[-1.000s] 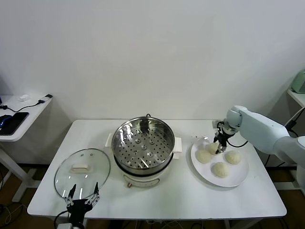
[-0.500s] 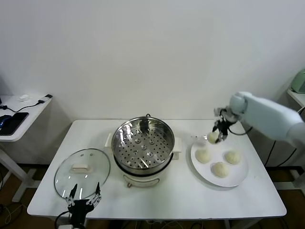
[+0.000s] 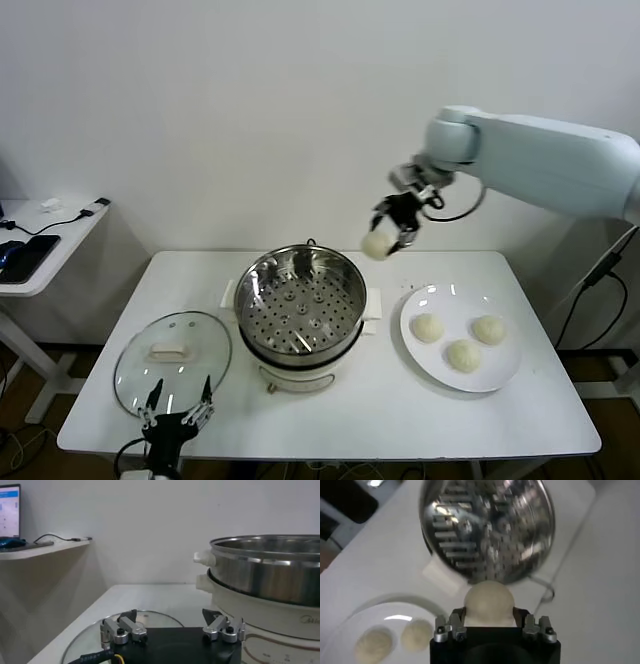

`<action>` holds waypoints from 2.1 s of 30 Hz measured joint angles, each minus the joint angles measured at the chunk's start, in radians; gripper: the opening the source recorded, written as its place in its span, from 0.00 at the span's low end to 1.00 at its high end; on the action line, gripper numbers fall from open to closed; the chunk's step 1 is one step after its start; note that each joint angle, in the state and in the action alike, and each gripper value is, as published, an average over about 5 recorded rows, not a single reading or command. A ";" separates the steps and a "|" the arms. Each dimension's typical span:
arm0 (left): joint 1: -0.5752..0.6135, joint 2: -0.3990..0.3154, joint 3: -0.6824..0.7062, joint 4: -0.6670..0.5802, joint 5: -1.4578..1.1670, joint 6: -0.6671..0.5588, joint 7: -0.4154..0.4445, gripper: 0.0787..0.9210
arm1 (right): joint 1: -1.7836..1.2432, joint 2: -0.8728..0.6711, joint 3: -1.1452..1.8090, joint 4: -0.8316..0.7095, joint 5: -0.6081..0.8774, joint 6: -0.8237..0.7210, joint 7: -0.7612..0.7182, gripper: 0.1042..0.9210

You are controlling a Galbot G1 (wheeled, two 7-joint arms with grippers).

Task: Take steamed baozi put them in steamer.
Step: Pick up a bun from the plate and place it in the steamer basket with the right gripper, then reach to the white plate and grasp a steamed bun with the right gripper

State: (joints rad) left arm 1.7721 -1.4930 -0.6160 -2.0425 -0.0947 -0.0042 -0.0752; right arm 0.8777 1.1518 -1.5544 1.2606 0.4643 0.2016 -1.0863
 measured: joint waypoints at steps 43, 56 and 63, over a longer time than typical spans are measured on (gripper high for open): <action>-0.023 0.010 -0.004 0.053 -0.009 -0.015 -0.023 0.88 | -0.377 0.394 0.107 -0.570 -0.445 0.466 0.145 0.86; -0.011 0.004 0.009 0.029 0.005 -0.012 -0.020 0.88 | -0.151 0.261 -0.045 -0.411 -0.109 0.411 0.011 0.88; -0.007 0.003 0.016 0.020 0.010 -0.012 -0.019 0.88 | 0.006 0.053 -0.206 -0.225 0.026 0.214 0.002 0.88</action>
State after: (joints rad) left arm 1.7650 -1.4898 -0.5998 -2.0222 -0.0851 -0.0158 -0.0943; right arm 0.8836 1.2049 -1.7603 1.0355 0.4905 0.4161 -1.0841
